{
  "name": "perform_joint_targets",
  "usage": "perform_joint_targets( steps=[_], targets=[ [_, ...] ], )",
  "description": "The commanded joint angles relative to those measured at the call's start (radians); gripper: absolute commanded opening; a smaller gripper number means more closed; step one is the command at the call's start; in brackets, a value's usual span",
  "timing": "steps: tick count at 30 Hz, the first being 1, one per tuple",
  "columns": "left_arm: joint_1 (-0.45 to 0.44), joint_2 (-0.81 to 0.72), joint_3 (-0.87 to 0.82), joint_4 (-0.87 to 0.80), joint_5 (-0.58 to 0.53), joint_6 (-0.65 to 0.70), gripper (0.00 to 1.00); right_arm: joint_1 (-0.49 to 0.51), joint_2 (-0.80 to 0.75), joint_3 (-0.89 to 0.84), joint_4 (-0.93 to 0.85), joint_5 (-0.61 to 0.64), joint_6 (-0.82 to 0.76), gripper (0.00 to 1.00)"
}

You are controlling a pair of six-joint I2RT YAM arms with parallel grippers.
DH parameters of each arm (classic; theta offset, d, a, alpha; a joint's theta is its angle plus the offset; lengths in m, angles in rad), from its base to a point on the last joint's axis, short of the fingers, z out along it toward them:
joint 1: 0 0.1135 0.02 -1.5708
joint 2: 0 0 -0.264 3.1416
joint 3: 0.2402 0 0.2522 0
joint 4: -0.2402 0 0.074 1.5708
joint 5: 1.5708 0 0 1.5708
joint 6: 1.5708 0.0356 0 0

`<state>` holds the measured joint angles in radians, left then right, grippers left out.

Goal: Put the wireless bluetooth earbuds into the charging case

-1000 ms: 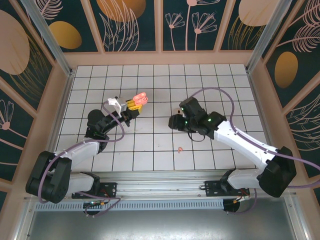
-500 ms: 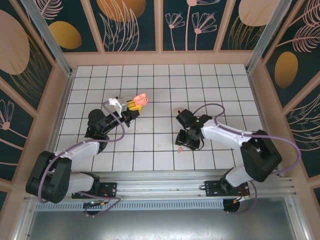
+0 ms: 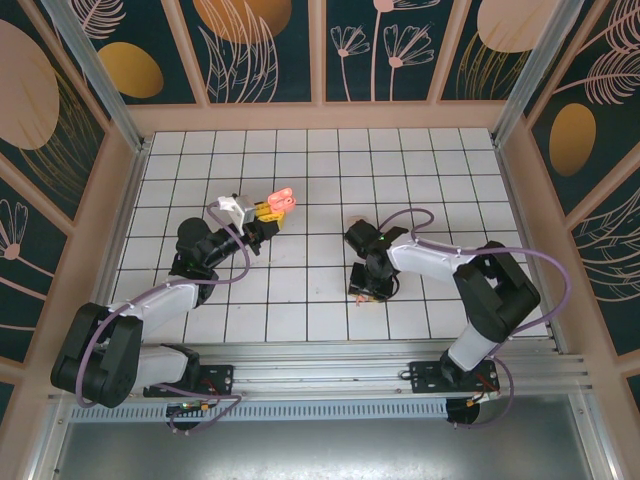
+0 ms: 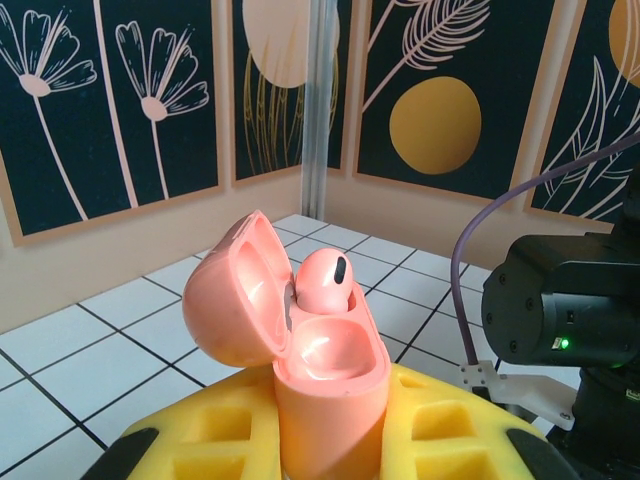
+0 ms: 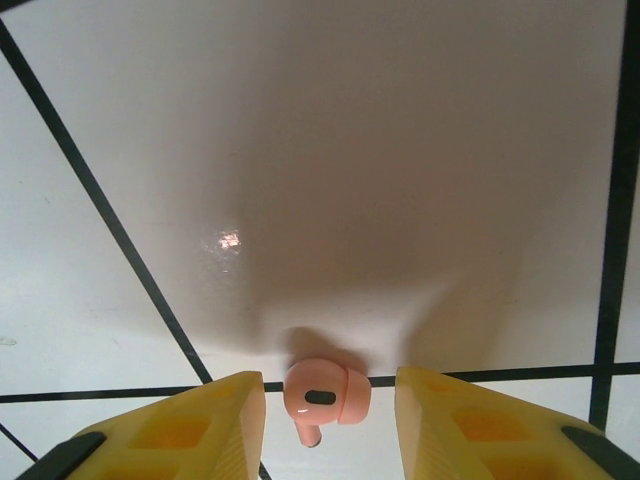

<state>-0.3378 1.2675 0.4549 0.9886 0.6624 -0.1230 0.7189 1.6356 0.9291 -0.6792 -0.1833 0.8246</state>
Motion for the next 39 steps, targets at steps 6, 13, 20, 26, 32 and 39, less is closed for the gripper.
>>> perform_joint_targets(
  steps=[6, 13, 20, 26, 32, 39],
  targets=[
    [0.001, -0.011, 0.012, 0.004, -0.024, 0.021, 0.14, 0.003, 0.02, -0.004, -0.002, -0.026, 0.005, 0.38],
    [0.0, -0.012, 0.01, 0.0, -0.022, 0.022, 0.14, 0.004, 0.033, -0.001, 0.017, -0.015, 0.004, 0.28],
    [0.001, -0.013, 0.013, -0.005, -0.021, 0.028, 0.14, 0.003, 0.057, -0.013, 0.017, -0.002, -0.002, 0.34],
    [0.001, -0.021, 0.013, -0.01, -0.017, 0.028, 0.14, 0.007, 0.046, -0.013, 0.039, 0.014, -0.002, 0.27],
    [0.0, -0.009, -0.006, 0.051, -0.026, -0.002, 0.14, 0.005, -0.105, 0.008, 0.145, 0.12, 0.025, 0.26],
    [0.001, 0.018, -0.005, 0.092, -0.047, -0.047, 0.13, 0.008, -0.254, 0.046, 0.327, 0.232, -0.046, 0.25]
  ],
)
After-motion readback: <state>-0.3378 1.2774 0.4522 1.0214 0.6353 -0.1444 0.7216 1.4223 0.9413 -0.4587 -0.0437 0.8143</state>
